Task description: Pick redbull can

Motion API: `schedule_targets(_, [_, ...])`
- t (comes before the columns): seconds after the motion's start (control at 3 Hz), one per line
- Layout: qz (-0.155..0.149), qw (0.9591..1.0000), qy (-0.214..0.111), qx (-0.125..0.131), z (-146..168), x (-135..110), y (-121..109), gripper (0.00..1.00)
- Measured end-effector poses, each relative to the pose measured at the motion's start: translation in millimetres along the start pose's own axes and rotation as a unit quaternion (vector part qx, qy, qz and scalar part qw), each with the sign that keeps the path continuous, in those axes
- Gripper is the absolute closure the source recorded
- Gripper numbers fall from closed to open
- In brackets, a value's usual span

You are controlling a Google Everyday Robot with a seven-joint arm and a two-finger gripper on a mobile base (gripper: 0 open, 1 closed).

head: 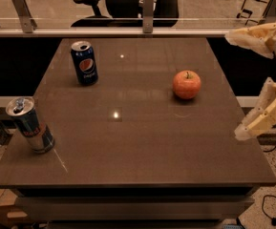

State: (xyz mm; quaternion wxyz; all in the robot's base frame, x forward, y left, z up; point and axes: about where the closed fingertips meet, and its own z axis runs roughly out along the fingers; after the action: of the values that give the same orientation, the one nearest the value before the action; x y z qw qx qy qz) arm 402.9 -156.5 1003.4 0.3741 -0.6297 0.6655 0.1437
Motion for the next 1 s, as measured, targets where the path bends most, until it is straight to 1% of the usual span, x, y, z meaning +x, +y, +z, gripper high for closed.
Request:
schedule_targets(0.33, [-0.008,0.9981,-0.060,-0.015,2.2,-19.5,11.1,0.00])
schedule_targets(0.67, [0.003,0.9939,-0.106,-0.029,7.4,-29.6,19.6,0.00])
schedule_targets(1.0, [0.022,0.9894,-0.137,-0.044,19.9,-34.5,26.3,0.00])
